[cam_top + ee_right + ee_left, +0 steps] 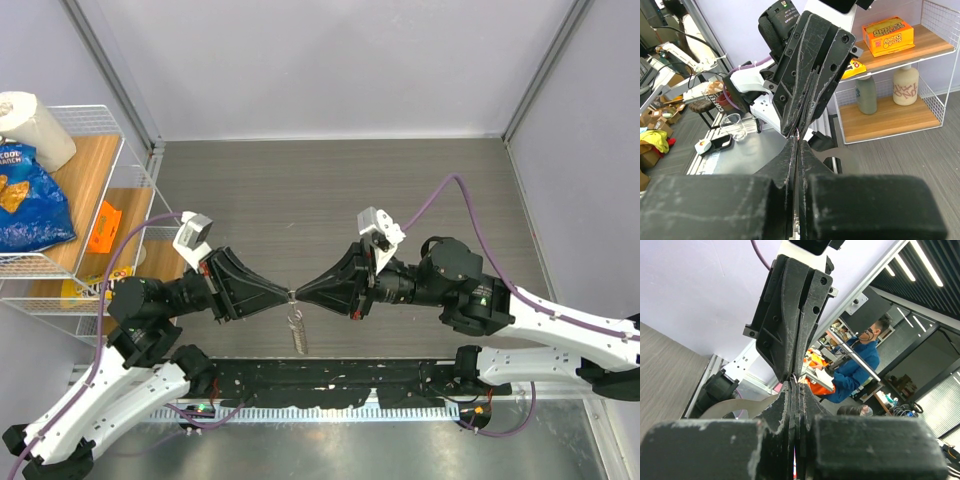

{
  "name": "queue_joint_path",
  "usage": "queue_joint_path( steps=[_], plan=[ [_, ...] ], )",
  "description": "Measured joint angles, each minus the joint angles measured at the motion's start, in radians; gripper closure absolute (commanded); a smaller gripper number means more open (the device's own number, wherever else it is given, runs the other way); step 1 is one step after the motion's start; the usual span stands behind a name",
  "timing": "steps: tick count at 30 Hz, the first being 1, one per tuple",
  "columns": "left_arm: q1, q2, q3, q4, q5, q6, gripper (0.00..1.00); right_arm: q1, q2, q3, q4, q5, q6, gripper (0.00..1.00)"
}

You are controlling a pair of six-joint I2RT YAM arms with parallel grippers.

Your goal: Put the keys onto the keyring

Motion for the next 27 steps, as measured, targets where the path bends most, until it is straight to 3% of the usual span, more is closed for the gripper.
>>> queue_joint_path(
  steps=[3,9,11,15,19,20,22,27],
  plan=[
    [0.000,-0.002,0.000,-0.005,0.000,0.017,0.98,0.000,0.000,0.000,0.000,0.000,0.001,0.95],
    [0.000,-0.018,0.000,-0.050,-0.008,0.085,0.66,0.000,-0.001,0.000,-0.012,0.000,0.005,0.95],
    [0.000,-0.022,0.000,-0.068,-0.009,0.106,0.58,0.000,-0.005,0.000,-0.010,0.000,0.007,0.95],
    [0.000,-0.023,0.000,-0.074,-0.007,0.121,0.53,0.000,-0.021,0.000,-0.009,0.003,0.008,0.95],
    [0.000,-0.023,0.000,-0.060,-0.003,0.119,0.62,0.000,-0.042,0.000,-0.010,0.005,0.008,0.95],
    [0.000,-0.023,0.000,-0.052,0.000,0.114,0.71,0.000,-0.048,0.000,-0.010,0.008,0.008,0.95],
    [0.000,-0.023,0.000,-0.037,0.006,0.093,1.00,0.000,-0.061,0.000,-0.011,0.012,0.008,0.95],
    [0.000,-0.019,0.005,0.031,0.030,0.025,1.00,0.000,-0.103,-0.001,-0.032,0.035,0.000,0.95]
  ],
)
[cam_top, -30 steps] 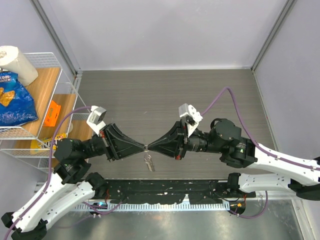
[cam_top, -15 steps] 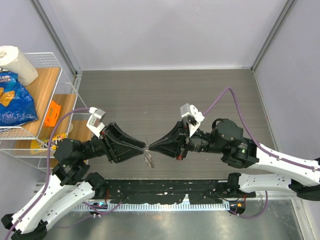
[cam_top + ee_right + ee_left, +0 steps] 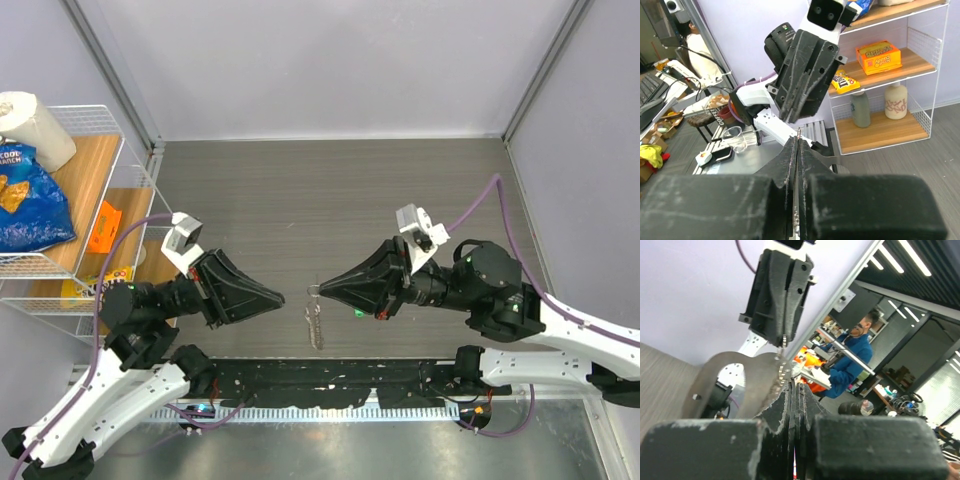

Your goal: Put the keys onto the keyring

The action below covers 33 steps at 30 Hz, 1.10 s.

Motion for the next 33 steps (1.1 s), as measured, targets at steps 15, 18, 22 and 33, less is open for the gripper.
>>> queue_joint_path(
  steps=[15,18,22,33],
  plan=[
    [-0.004,-0.105,-0.055,0.495,0.199,-0.216,1.00,0.000,-0.079,-0.163,-0.008,0.035,-0.066,0.95],
    [-0.006,-0.177,-0.071,0.560,0.268,-0.222,1.00,0.000,-0.076,-0.190,-0.013,0.021,-0.077,0.95],
    [-0.008,-0.283,-0.113,0.621,0.316,-0.235,1.00,0.000,-0.048,-0.193,-0.021,0.006,-0.094,0.95],
    [-0.010,-0.414,-0.248,0.646,0.372,-0.293,1.00,0.000,0.065,-0.202,-0.043,-0.018,-0.113,0.95]
  ],
)
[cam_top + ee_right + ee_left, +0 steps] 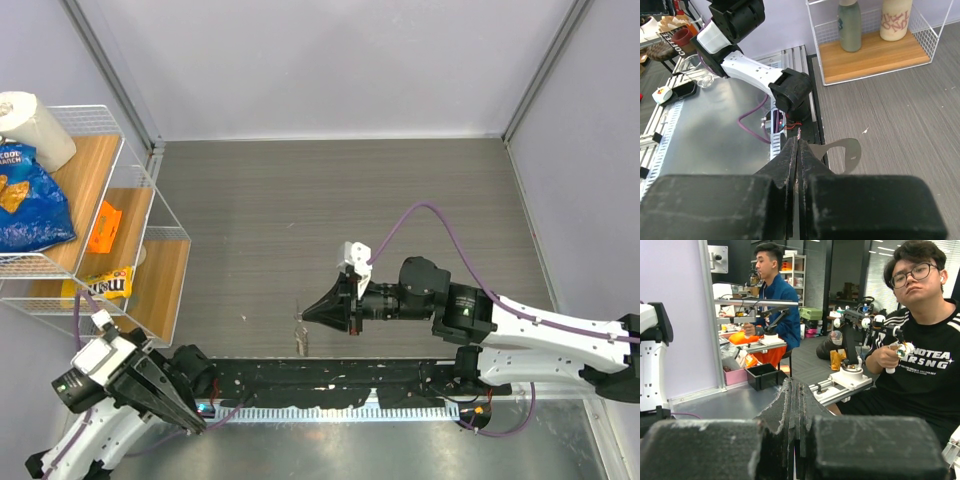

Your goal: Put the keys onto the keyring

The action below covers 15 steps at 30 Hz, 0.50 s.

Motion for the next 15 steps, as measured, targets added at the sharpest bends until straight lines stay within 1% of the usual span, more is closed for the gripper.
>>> queue_joint_path(
  steps=[6,15],
  plan=[
    [0.000,-0.061,-0.027,0.027,0.011,-0.028,1.00,0.002,0.048,0.000,0.003,-0.014,0.000,0.95],
    [0.000,-0.061,-0.069,0.064,0.029,-0.060,1.00,0.009,0.098,0.000,0.002,-0.016,-0.006,0.95]
  ],
)
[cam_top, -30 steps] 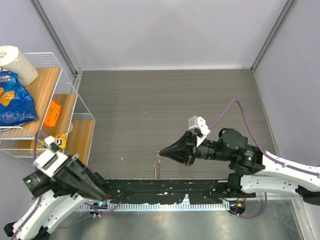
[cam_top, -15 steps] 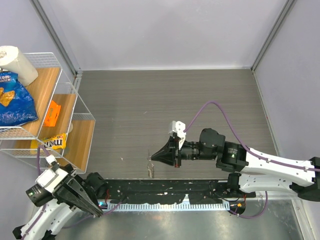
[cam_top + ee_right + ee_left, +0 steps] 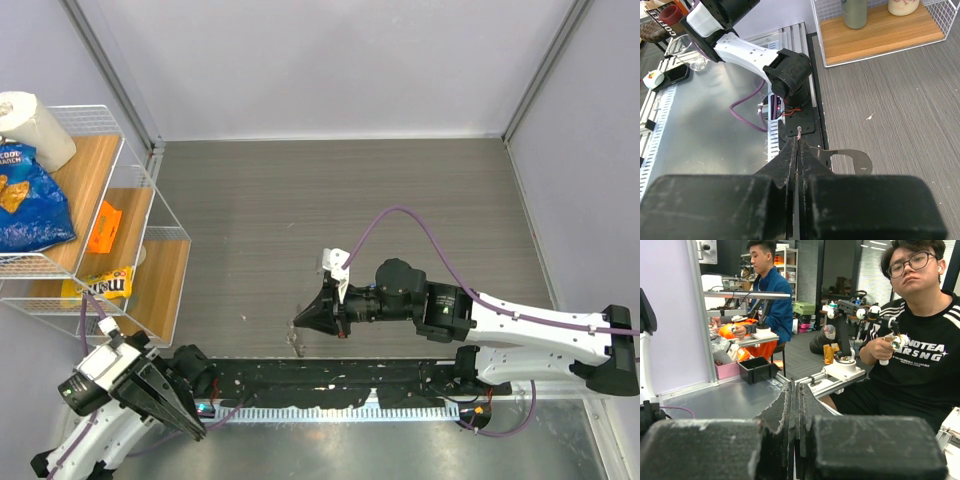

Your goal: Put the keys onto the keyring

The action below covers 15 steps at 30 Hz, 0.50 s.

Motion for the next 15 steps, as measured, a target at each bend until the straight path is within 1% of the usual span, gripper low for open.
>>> queue_joint_path(
  steps=[5,10,15],
  plan=[
    [0.000,0.000,-0.008,0.011,0.003,-0.011,0.99,0.004,0.007,0.003,-0.001,0.000,-0.002,0.95],
    [0.000,0.000,-0.010,0.002,0.005,-0.009,0.90,0.006,0.007,0.005,-0.001,0.000,-0.006,0.95],
    [0.000,0.000,-0.004,-0.069,0.006,0.033,0.86,0.006,0.007,0.005,-0.002,0.000,-0.007,0.95]
  ],
)
